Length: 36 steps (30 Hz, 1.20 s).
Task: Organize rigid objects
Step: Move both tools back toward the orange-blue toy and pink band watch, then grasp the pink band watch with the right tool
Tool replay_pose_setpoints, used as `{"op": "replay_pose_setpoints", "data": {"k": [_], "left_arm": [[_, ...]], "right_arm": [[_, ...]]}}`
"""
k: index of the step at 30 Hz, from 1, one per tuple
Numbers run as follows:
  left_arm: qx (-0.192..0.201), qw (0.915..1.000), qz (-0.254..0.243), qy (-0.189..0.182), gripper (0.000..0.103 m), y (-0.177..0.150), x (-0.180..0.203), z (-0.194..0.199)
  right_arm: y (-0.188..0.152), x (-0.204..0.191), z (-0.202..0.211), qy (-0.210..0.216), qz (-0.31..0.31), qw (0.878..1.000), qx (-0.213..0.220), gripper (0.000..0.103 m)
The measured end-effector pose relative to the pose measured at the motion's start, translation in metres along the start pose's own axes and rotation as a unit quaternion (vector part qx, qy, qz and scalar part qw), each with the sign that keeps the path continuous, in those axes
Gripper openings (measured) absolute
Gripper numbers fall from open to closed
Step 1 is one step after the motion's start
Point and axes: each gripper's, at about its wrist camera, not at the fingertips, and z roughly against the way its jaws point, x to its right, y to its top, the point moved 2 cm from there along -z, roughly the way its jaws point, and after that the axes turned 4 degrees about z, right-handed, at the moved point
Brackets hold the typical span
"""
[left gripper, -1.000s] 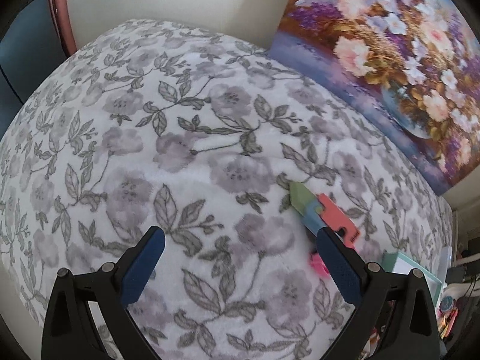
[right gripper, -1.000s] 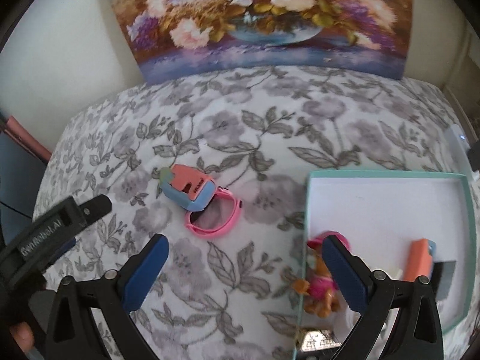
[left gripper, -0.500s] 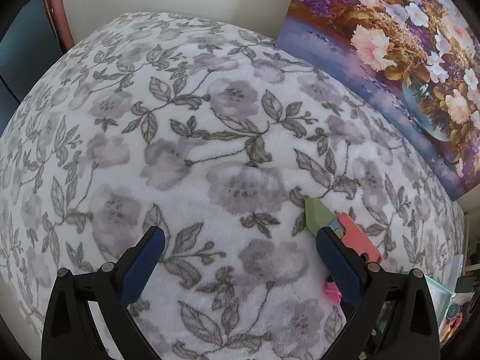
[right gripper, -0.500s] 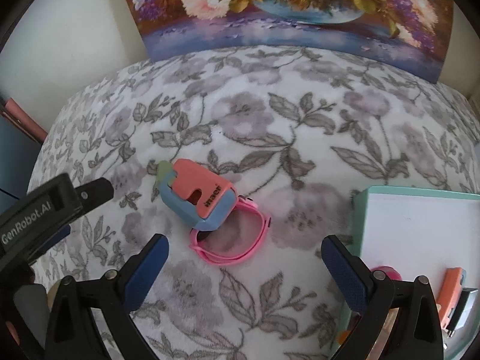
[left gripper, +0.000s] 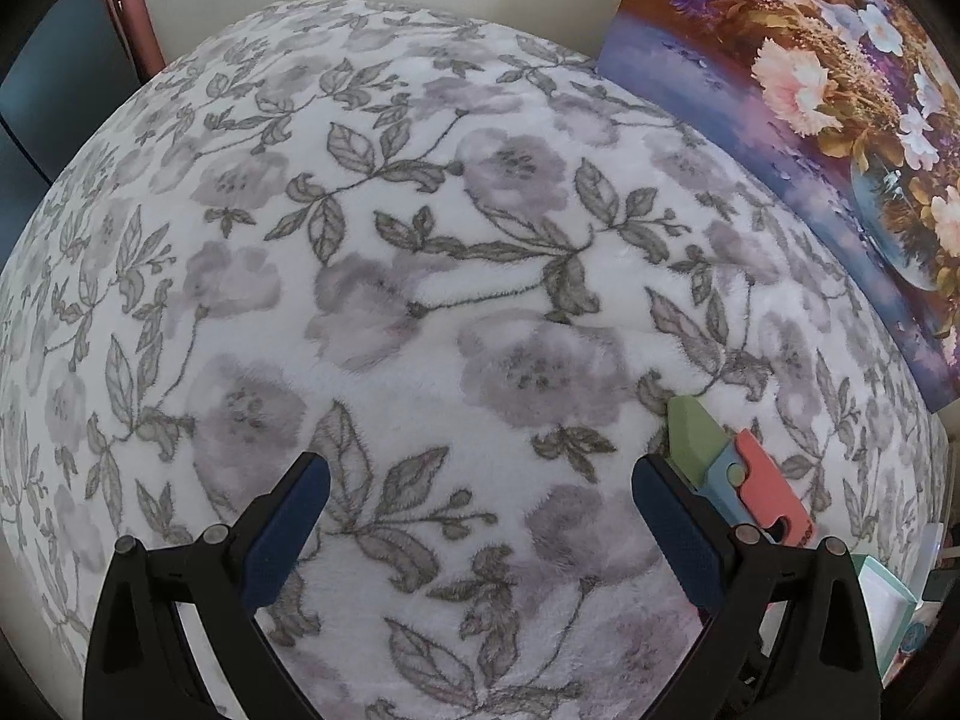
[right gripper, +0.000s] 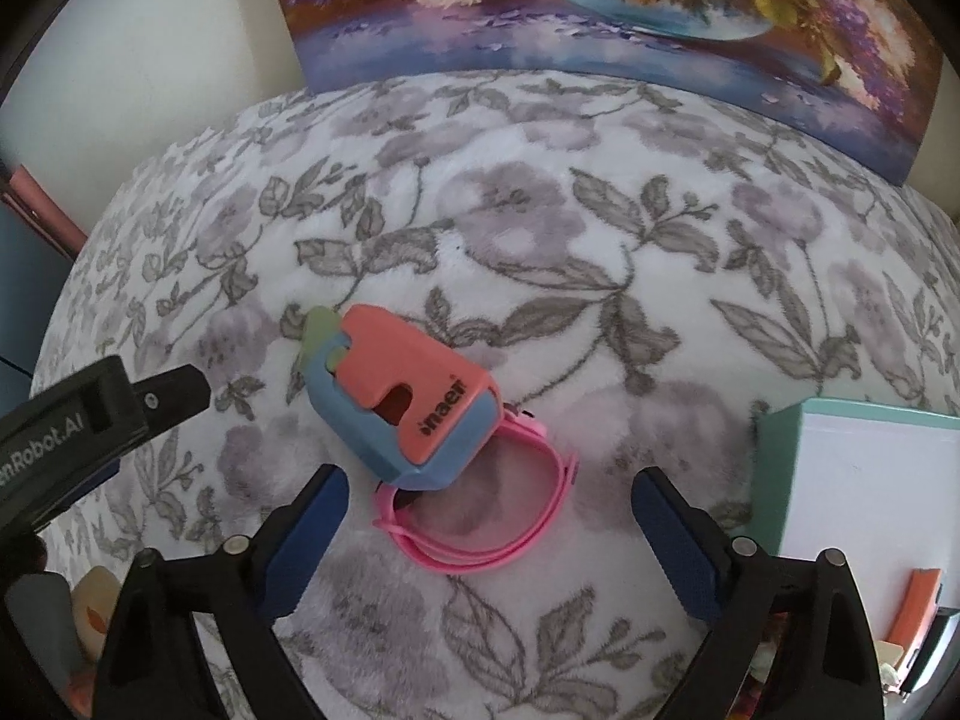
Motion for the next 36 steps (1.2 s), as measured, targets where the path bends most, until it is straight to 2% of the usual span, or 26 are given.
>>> {"op": "replay_pose_setpoints", "data": {"k": [4,9,16,25,31,36], "left_arm": [[-0.006,1.0,0.001,-0.002,0.101,0.0,-0.001,-0.004],[-0.004,1.0,-0.005,0.0,0.101,-0.001,0.003,-0.004],[-0.002,0.9999,-0.013,0.002,0.101,-0.002,0.009,-0.002],[0.003,0.9997,-0.024,-0.004,0.101,-0.004,0.015,0.005],[0.008,0.9994,-0.034,-0.009,0.101,-0.006,0.022,0.012],[0.01,0.9989,-0.045,-0.011,0.101,-0.008,0.028,0.014]], "right_arm": [[0.0,-0.006,-0.005,-0.023,0.015,1.0,0.006,0.094],[0.001,-0.011,-0.006,-0.04,0.026,0.999,0.017,0.088],[0.001,-0.014,0.0,-0.025,0.026,0.999,0.024,0.071],[-0.001,0.009,0.012,0.001,0.0,1.0,0.0,0.07],[-0.002,0.027,0.031,0.0,-0.014,1.0,0.001,0.07],[0.002,0.046,0.055,0.002,-0.031,0.999,0.02,0.07]]}}
